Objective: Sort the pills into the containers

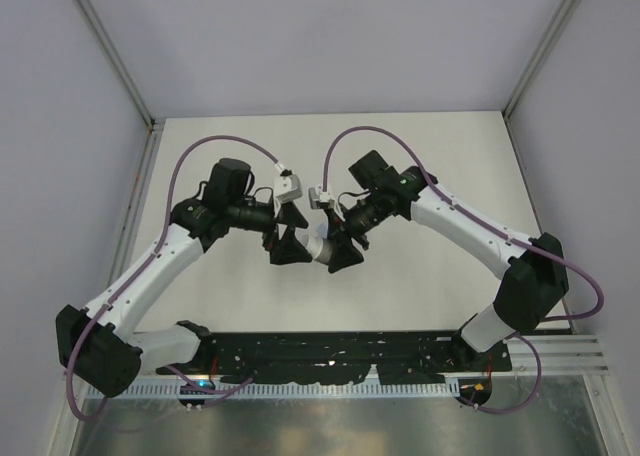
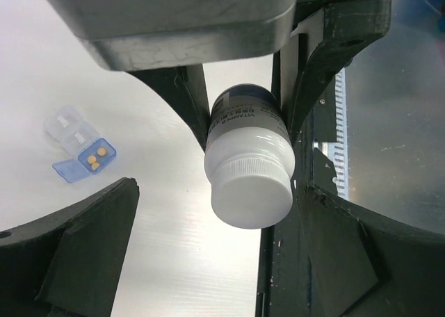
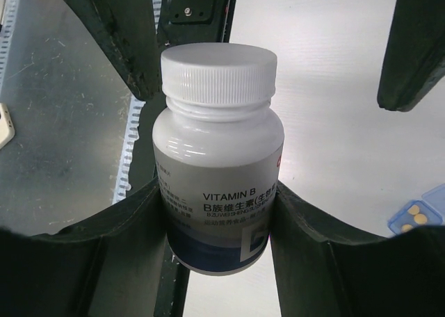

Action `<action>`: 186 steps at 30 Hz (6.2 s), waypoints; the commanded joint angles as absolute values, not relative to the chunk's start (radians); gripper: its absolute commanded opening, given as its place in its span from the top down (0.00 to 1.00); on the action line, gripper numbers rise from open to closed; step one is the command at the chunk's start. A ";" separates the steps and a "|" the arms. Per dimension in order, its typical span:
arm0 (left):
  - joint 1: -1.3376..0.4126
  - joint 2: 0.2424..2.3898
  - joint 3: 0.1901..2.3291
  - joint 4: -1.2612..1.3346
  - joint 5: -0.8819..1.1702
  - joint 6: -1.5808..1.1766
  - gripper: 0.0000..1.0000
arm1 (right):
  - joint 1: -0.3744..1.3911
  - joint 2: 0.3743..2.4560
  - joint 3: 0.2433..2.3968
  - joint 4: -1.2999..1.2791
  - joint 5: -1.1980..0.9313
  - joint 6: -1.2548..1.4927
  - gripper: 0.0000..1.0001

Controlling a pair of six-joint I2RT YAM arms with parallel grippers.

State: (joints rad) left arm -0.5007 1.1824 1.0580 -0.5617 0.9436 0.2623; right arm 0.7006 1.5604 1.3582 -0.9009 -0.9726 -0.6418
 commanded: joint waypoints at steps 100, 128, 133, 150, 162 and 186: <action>-0.403 1.318 1.109 -0.403 1.184 -0.022 1.00 | 0.681 1.465 1.351 -0.658 -0.848 -0.452 0.94; -0.430 1.157 1.014 -0.269 1.104 0.023 0.00 | 0.663 1.519 1.398 -0.786 -0.892 -0.523 0.94; -0.361 1.166 1.028 -0.187 1.048 -0.185 0.00 | 0.678 1.460 1.356 -0.692 -0.743 -0.465 0.94; -0.313 1.313 1.187 -0.382 0.942 -0.528 0.21 | 0.838 1.368 1.292 -0.469 -0.109 -0.379 0.94; -0.314 1.350 1.223 -0.407 0.937 -0.518 0.31 | 0.861 1.376 1.298 -0.463 -0.075 -0.391 0.94; -0.347 1.399 1.221 -0.348 0.979 -0.534 0.66 | 0.861 1.388 1.299 -0.485 -0.123 -0.396 0.94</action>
